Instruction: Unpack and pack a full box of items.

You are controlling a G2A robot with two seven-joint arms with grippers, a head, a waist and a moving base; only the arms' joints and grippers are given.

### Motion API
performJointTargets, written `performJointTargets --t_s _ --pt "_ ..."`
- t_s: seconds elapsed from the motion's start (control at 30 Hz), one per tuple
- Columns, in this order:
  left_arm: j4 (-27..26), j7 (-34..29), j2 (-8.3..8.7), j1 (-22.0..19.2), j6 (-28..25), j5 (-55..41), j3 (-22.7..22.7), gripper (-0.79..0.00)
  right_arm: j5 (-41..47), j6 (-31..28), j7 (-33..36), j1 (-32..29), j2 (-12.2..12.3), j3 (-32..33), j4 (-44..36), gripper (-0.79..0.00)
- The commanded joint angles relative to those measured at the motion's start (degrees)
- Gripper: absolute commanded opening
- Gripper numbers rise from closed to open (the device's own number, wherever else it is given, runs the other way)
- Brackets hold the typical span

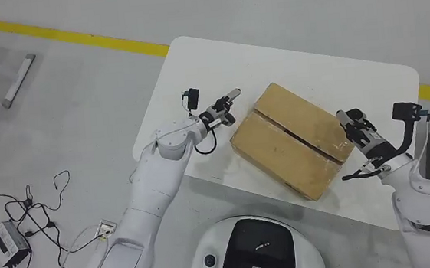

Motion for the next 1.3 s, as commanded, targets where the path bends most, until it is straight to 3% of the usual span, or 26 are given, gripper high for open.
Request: performJointTargets --t_s 0.0,0.07,0.1,0.23,0.67,0.73,0.87,1.27 --pt "1.9 0.5 -0.21 -0.8 0.0 -2.0 0.1 -0.071 0.0 0.1 0.1 0.0 0.0 0.0 0.0 -0.483" --pt "3.5 0.2 -0.45 -1.5 0.3 -4.4 0.2 -0.114 -0.1 0.2 0.0 0.0 0.0 0.1 0.0 -0.489" --pt "4.1 0.3 -0.52 -1.8 0.3 -5.0 0.3 -0.228 -0.1 0.2 0.0 0.0 0.0 0.1 0.0 -0.493" --pt "6.3 -0.1 -0.87 -2.8 0.1 -7.4 1.0 -0.385 -0.2 0.3 0.0 0.1 0.0 0.1 0.1 -0.493" --pt "11.7 -1.0 -1.69 -5.3 -0.7 -12.6 2.7 -0.456 -0.8 0.5 0.4 1.5 0.0 -1.7 0.6 -0.493" --pt "12.0 -1.2 -1.74 -5.5 -0.9 -13.1 2.7 -0.536 -0.8 0.6 0.4 1.7 0.0 -2.0 0.8 -0.496" --pt "12.2 -1.3 -1.79 -5.8 -0.9 -13.9 2.9 -0.785 -1.1 0.7 0.6 2.2 -0.1 -2.6 1.1 -0.502" --pt "7.0 -0.4 -0.68 -5.3 -5.3 -7.7 2.9 -0.785 -1.8 0.9 0.8 4.4 -0.2 -4.9 2.9 -0.514"
